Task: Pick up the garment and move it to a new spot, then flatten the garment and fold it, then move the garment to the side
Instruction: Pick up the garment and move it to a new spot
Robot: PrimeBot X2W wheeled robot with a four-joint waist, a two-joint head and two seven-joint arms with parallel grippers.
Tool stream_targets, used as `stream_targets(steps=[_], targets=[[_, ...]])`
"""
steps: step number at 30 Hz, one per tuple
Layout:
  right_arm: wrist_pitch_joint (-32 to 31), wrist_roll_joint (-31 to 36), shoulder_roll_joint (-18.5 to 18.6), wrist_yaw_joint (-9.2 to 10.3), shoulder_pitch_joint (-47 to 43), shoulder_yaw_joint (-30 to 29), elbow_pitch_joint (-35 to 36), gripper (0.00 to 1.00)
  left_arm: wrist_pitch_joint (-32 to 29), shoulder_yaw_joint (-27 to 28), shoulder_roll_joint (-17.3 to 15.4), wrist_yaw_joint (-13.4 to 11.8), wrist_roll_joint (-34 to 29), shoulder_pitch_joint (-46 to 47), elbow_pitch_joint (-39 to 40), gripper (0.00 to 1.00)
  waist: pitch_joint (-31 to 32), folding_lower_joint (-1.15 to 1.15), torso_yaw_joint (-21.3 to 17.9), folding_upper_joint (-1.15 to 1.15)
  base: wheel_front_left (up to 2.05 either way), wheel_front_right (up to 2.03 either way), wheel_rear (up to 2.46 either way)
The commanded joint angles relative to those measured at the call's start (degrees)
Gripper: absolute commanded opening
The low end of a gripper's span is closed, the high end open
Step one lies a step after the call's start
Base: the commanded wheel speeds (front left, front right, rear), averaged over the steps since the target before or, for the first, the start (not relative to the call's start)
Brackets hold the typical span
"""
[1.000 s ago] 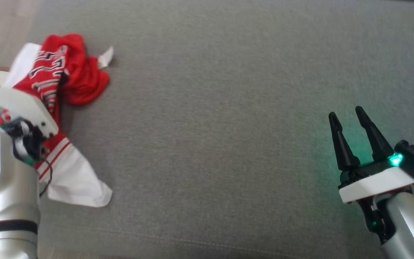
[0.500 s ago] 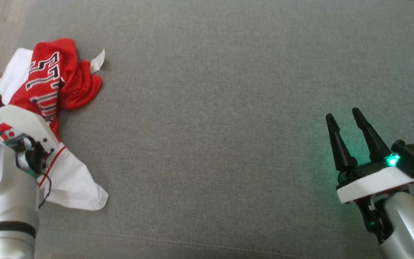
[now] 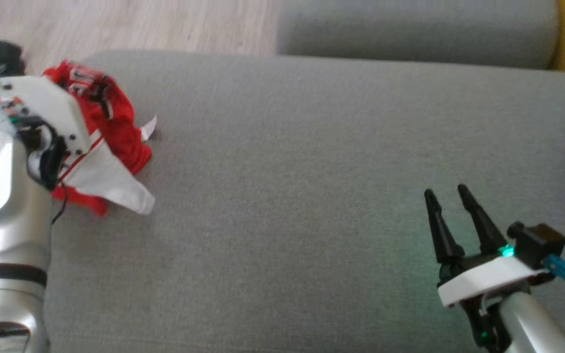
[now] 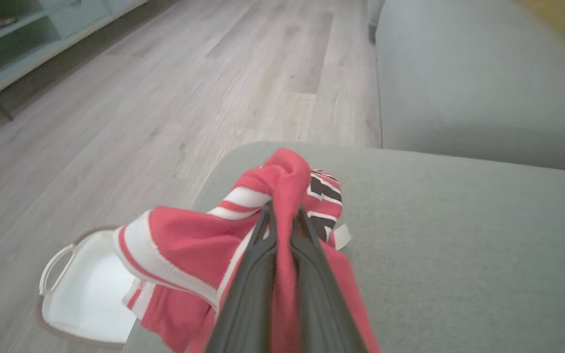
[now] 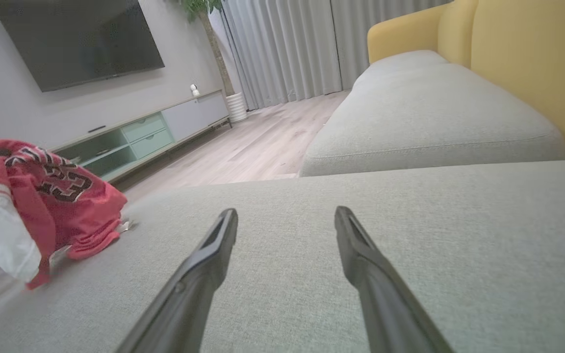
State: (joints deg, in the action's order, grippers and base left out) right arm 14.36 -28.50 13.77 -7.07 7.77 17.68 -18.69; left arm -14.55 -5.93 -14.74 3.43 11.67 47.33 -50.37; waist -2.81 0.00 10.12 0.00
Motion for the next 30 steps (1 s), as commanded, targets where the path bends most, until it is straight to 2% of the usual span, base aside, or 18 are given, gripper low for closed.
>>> stream_targets(steps=[1,4,10,17,21,26,27,28,29,30], targets=[[0.63,0.73,-0.25,-0.42,0.33,0.31,1.22,1.0,-0.13,0.25,-0.98,1.05,0.03,4.21,4.5,0.0,3.25,0.0,-2.68,0.0,0.0,0.0,0.0],[0.63,1.05,-0.55,-0.42,0.16,-0.15,1.1,1.0,-0.65,-0.83,0.42,1.94,0.67,4.77,7.53,0.0,3.94,0.0,-4.12,0.0,0.0,0.0,0.0],[0.63,1.84,-0.8,-0.42,0.07,-1.05,1.05,1.0,-2.53,-2.33,6.41,3.38,6.44,4.61,19.01,0.0,5.24,0.0,-9.67,0.0,0.0,0.0,0.0],[0.63,2.17,0.25,-0.42,-0.26,-2.97,1.33,1.0,-4.86,-3.38,10.62,3.32,13.96,-0.07,30.09,0.0,4.99,0.0,-15.48,0.0,0.0,0.0,0.0],[0.63,1.92,0.74,-0.42,-0.47,-3.41,1.42,1.0,-4.33,-5.27,11.25,2.36,15.21,-6.52,30.74,0.0,4.07,0.0,-17.74,0.0,0.0,0.0,0.0],[0.63,1.22,1.12,-0.42,-0.33,-3.17,1.4,1.0,0.11,-9.06,11.09,2.47,13.4,-16.0,24.06,0.0,2.8,0.0,-19.54,0.0,0.0,0.0,0.0],[0.63,1.11,1.19,-0.42,-0.18,-3.07,1.4,1.0,1.62,-9.93,10.74,2.55,12.35,-17.1,22.34,0.12,2.57,0.0,-19.75,0.0,0.0,0.0,0.0],[0.63,1.0,1.29,-0.42,-0.03,-2.98,1.4,1.0,3.26,-10.3,10.57,2.59,11.78,-17.95,20.65,0.41,2.38,0.0,-19.89,0.0,0.0,0.0,0.0],[0.63,0.89,1.39,-0.42,0.14,-2.88,1.4,1.0,4.78,-10.88,10.14,2.65,10.92,-18.41,19.08,0.84,2.24,0.0,-20.03,0.0,0.0,0.0,0.0],[0.63,0.8,1.51,-0.42,0.28,-2.78,1.39,1.0,6.66,-11.2,9.93,2.74,10.39,-18.59,17.97,1.0,2.13,0.0,-20.12,0.0,0.0,0.0,0.0]])
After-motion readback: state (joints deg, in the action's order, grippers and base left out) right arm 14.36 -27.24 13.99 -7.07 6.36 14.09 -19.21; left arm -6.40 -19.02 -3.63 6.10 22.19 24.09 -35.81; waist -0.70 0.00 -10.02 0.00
